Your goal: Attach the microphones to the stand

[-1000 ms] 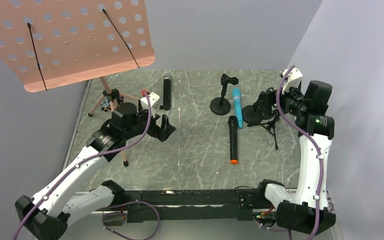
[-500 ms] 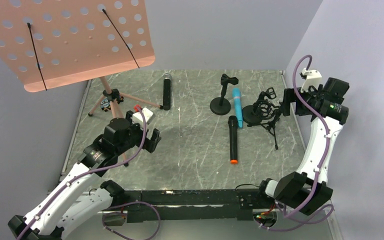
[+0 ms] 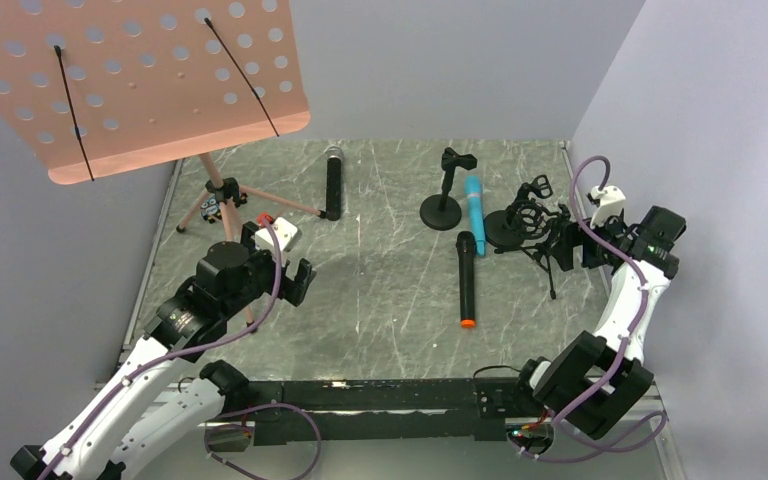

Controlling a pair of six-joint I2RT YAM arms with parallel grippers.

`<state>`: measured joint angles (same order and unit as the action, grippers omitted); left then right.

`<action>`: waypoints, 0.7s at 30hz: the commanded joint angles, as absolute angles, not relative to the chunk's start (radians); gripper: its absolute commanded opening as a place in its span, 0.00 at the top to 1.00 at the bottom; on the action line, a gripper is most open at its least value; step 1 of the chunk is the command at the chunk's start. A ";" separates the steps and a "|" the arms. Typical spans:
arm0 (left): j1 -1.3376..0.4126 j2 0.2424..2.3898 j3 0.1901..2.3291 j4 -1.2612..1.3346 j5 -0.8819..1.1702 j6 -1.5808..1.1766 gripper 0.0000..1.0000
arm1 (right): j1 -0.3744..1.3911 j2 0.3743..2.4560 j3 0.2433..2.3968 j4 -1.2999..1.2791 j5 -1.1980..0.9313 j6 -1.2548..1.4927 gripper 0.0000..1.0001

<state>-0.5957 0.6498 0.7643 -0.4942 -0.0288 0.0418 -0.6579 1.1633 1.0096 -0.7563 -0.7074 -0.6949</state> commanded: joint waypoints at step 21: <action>-0.599 0.640 0.769 -0.474 -0.068 0.060 0.01 | -0.678 1.269 0.762 -0.058 -1.030 -0.601 0.23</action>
